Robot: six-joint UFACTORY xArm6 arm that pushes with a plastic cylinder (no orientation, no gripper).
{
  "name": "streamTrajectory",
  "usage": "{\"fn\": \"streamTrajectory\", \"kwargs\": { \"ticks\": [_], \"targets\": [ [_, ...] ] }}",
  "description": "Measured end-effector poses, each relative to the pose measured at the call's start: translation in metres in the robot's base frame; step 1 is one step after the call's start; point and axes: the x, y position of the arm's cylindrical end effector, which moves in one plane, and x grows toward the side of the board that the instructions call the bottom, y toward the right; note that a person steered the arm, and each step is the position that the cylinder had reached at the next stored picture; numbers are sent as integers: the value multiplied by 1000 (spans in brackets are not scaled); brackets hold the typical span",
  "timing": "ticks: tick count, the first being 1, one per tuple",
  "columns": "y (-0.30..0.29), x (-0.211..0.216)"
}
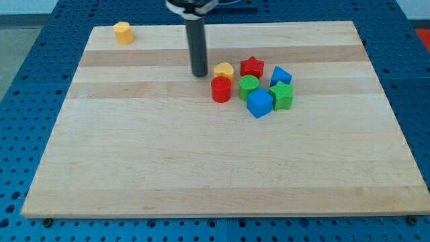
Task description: Move the yellow heart below the red star
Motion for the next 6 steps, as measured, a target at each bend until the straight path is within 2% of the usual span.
{"fn": "streamTrajectory", "kwargs": {
  "ticks": [2,4,6],
  "targets": [
    [48,10],
    [87,42],
    [129,43]
  ]
}}
